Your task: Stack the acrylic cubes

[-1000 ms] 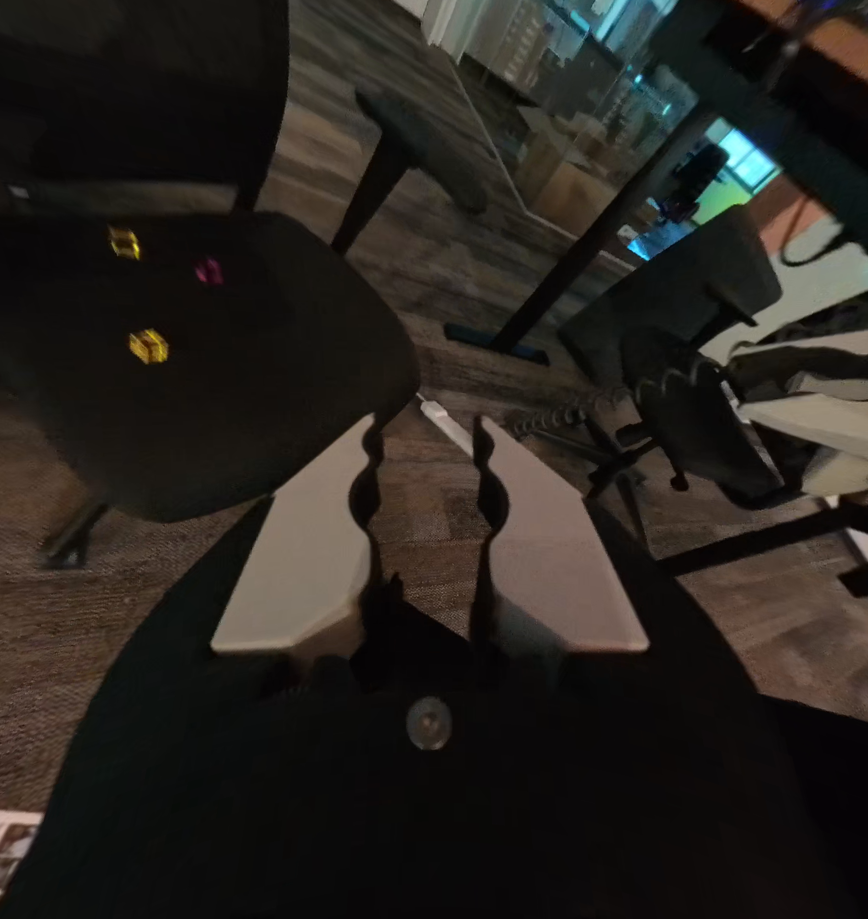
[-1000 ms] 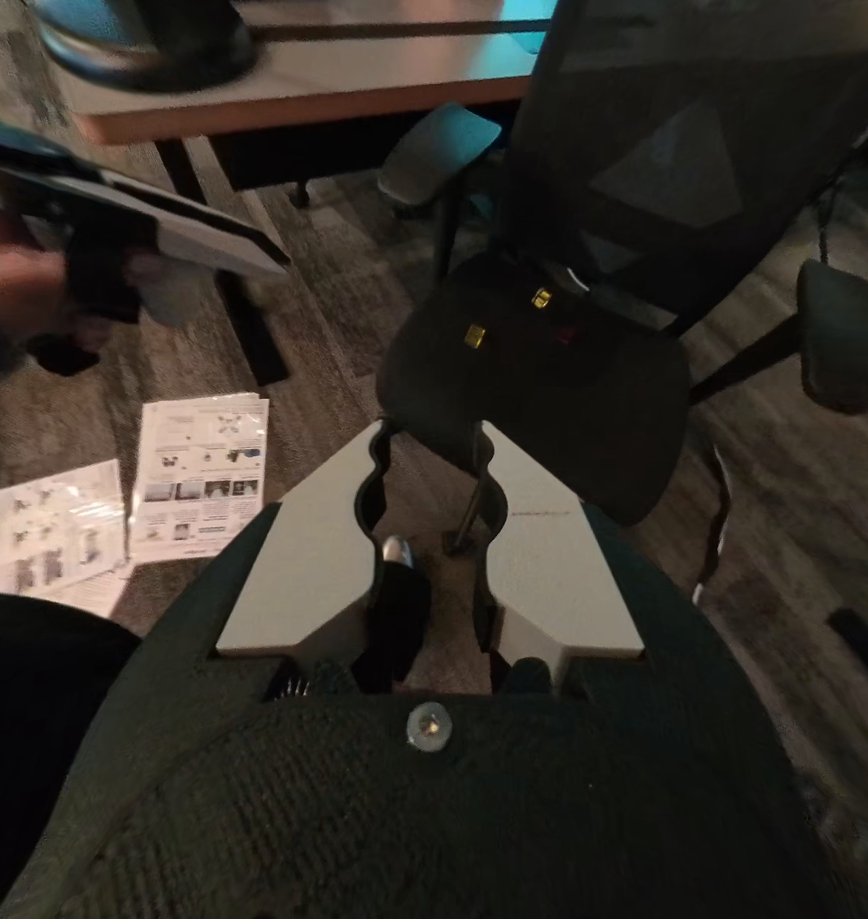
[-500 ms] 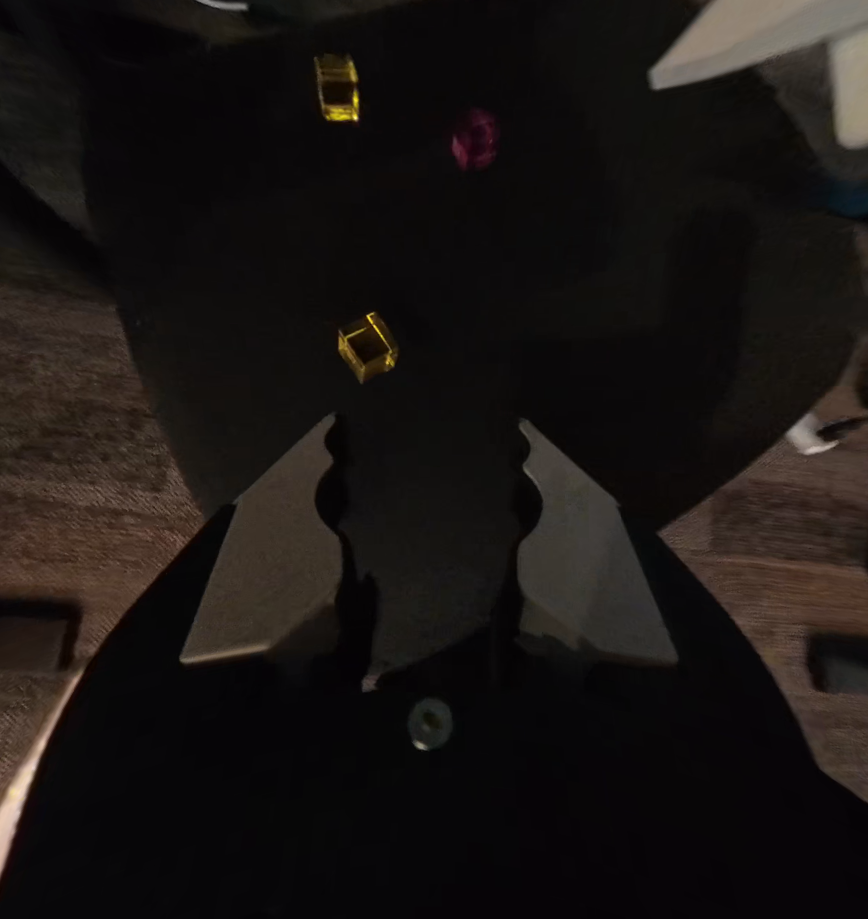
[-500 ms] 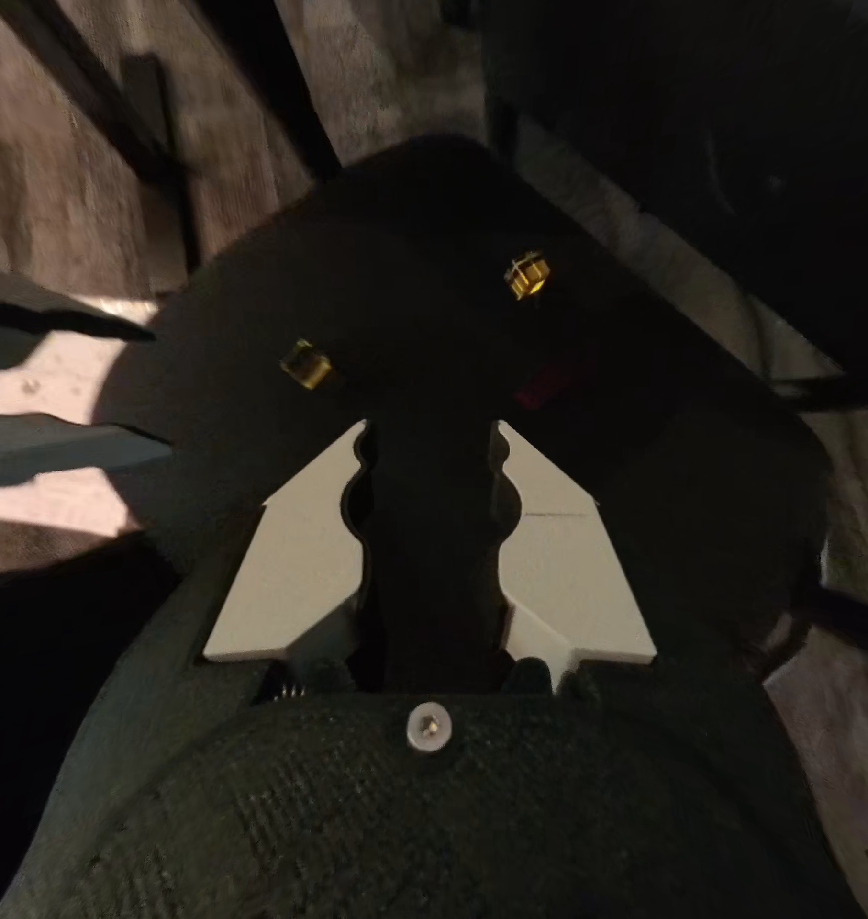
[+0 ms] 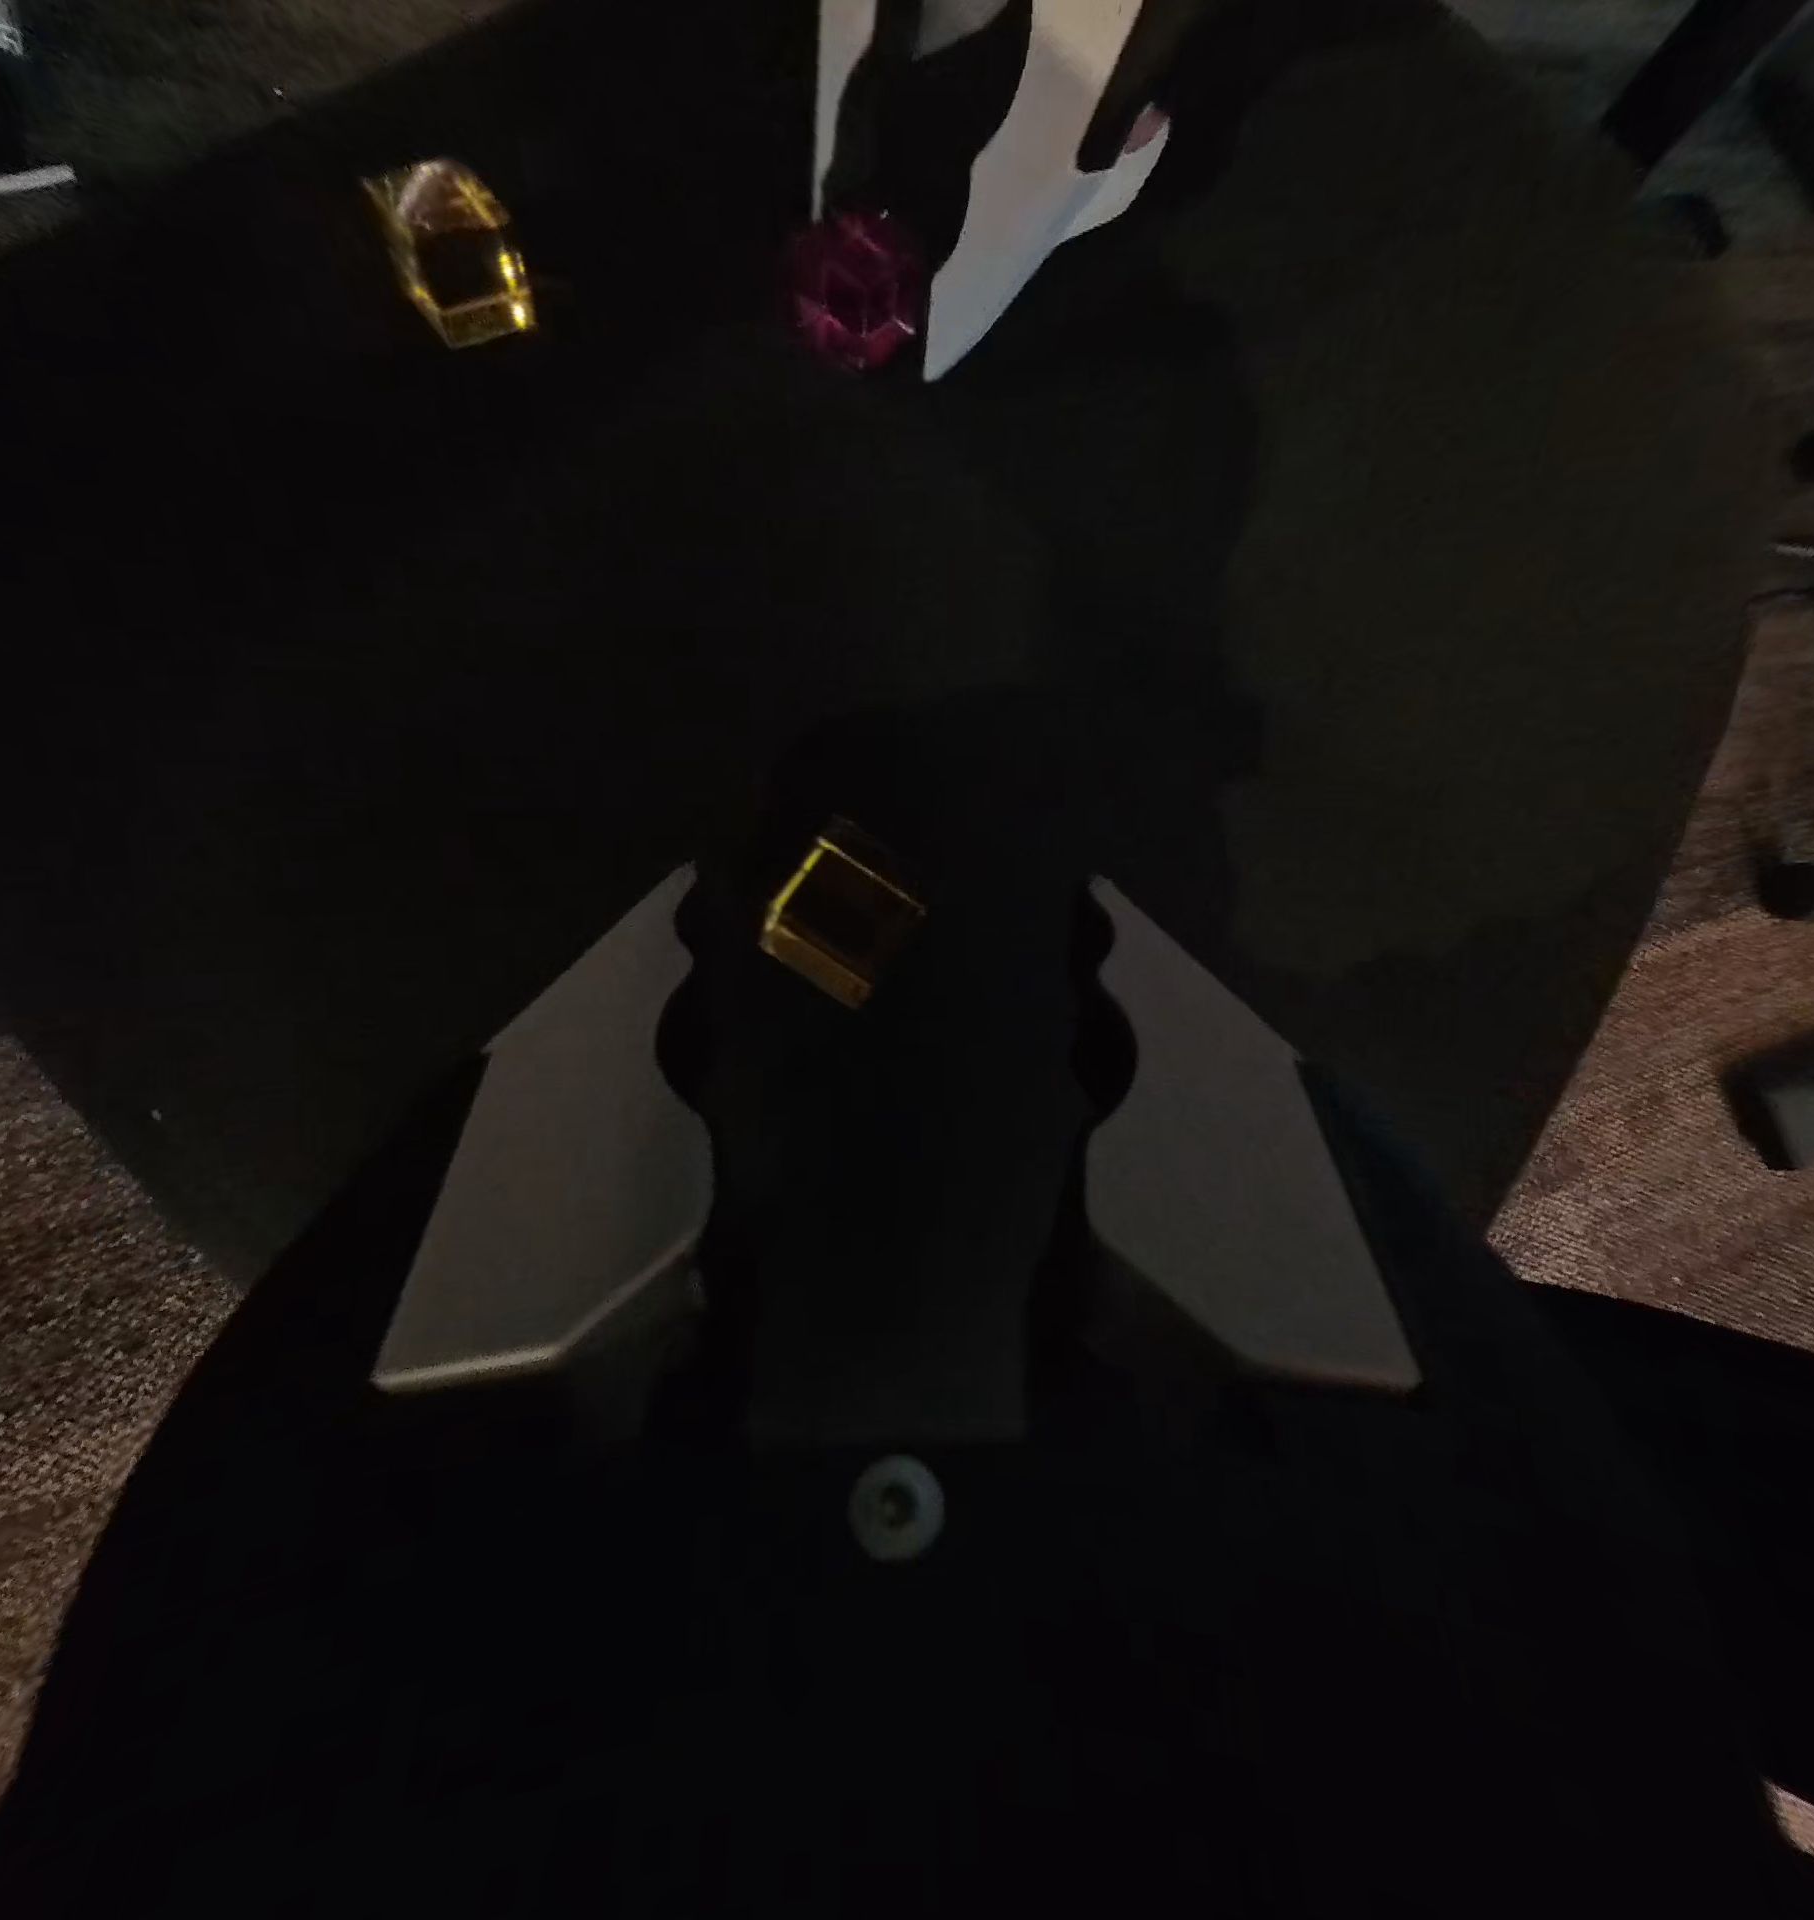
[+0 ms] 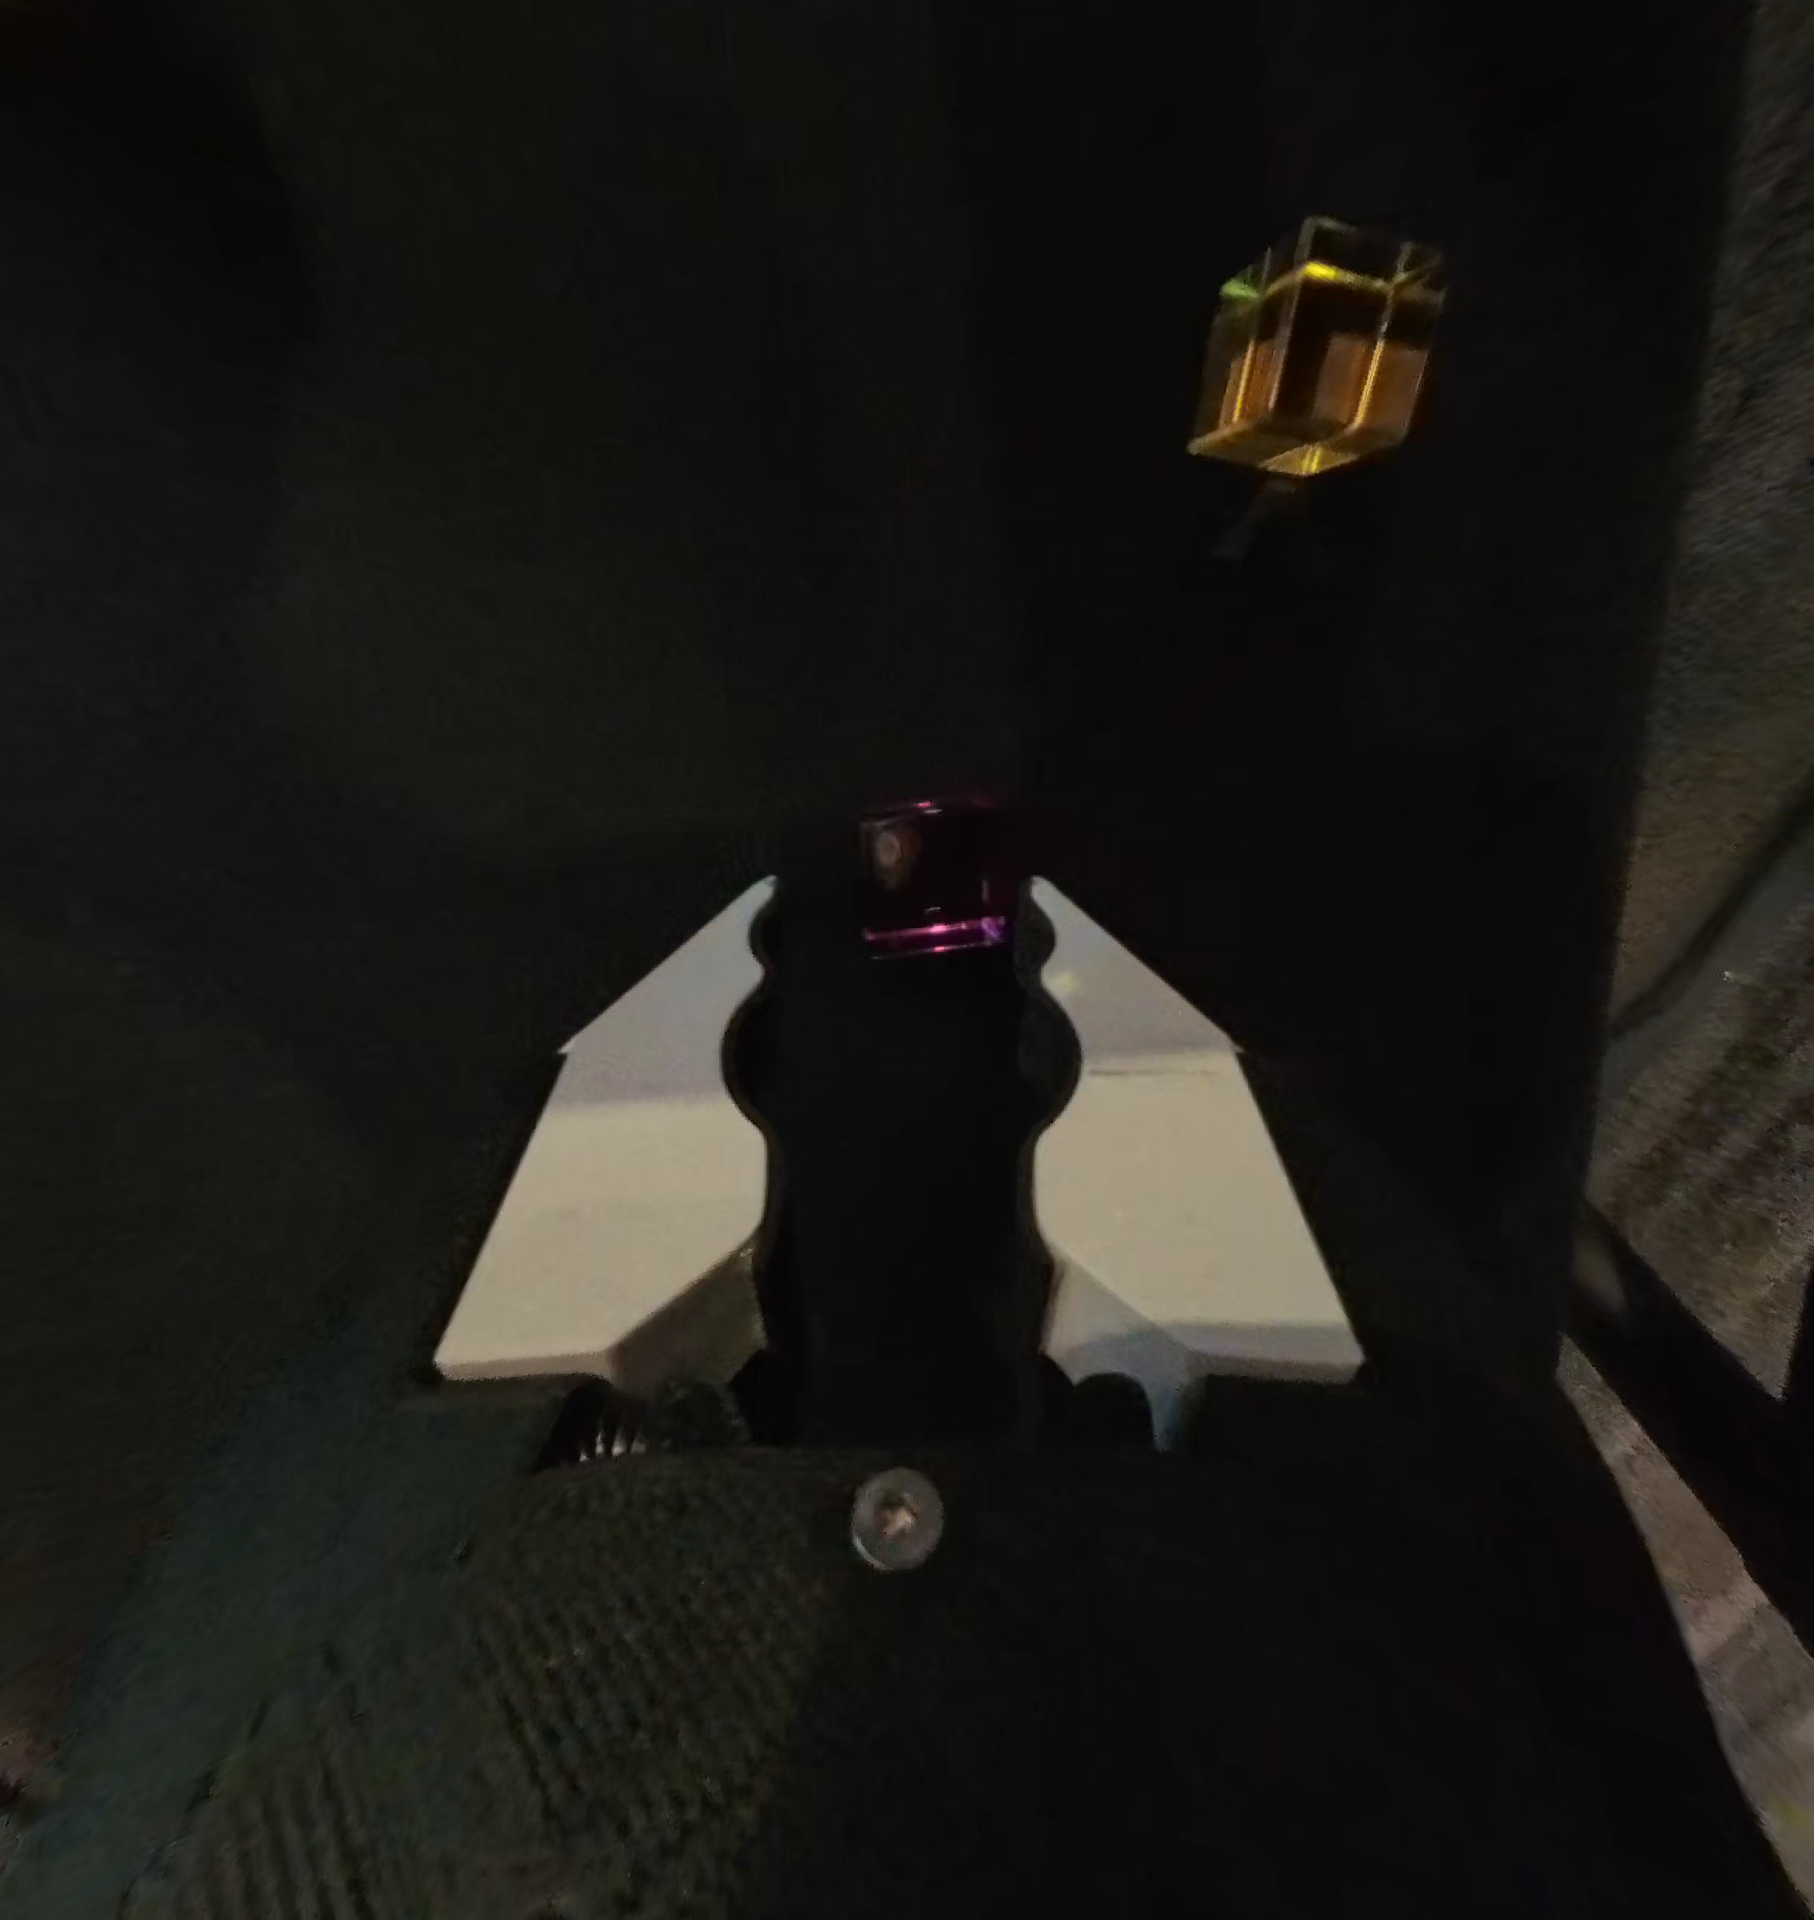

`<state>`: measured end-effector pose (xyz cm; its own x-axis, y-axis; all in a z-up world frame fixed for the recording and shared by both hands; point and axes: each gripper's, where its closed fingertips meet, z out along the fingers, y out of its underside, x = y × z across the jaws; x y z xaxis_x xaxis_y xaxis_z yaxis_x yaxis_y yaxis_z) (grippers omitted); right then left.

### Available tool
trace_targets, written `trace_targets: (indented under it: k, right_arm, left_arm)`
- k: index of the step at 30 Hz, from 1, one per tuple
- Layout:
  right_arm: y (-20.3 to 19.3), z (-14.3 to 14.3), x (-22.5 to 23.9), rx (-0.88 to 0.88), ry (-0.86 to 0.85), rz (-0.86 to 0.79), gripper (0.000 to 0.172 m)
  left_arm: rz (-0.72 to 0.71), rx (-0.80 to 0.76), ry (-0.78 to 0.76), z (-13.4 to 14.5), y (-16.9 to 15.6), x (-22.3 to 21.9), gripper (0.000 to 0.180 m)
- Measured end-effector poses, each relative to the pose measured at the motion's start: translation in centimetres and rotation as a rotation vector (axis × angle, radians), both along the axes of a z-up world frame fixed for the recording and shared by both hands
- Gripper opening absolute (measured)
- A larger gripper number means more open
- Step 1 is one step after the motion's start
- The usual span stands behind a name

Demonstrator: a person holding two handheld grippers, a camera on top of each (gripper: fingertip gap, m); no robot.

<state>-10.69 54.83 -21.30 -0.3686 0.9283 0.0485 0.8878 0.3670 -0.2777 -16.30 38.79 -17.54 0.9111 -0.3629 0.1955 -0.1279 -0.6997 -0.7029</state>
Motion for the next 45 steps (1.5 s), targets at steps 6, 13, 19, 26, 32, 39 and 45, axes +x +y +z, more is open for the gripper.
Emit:
trace_targets:
  k: [6, 13, 19, 26, 32, 39, 45]
  right_arm:
    - [-1.2, 1.0, -1.1, -0.095, 0.064, -0.017, 0.026]
    - [-12.5, 6.2, -5.3, -0.292, 0.193, 0.232, 0.027]
    - [-16.1, 5.6, -6.4, -0.262, 0.174, 0.359, 0.027]
    - [-16.4, 4.9, -6.4, -0.245, 0.115, 0.404, 0.027]
    - [-16.1, 4.4, -6.3, -0.247, 0.073, 0.426, 0.028]
    - [-16.1, 5.0, -7.0, -0.259, 0.098, 0.421, 0.029]
    - [-16.1, 6.6, -7.5, -0.34, 0.149, 0.375, 0.03]
  left_arm:
    - [-0.168, -0.077, -0.036, -1.5, -0.2, -0.1, 0.049]
    - [-0.202, -0.047, -0.097, -1.7, -0.4, 0.0, 0.031]
    - [-0.224, -0.016, -0.115, -1.7, -0.1, 0.6, 0.03]
    - [-0.227, 0.01, -0.073, -1.9, -0.1, 0.6, 0.03]
    - [-0.199, 0.06, -0.075, -1.5, 0.1, 0.3, 0.029]
    - [-0.159, 0.113, -0.123, -0.6, 0.3, -0.1, 0.029]
    - [-0.095, 0.202, -0.177, 0.9, 0.6, -1.0, 0.029]
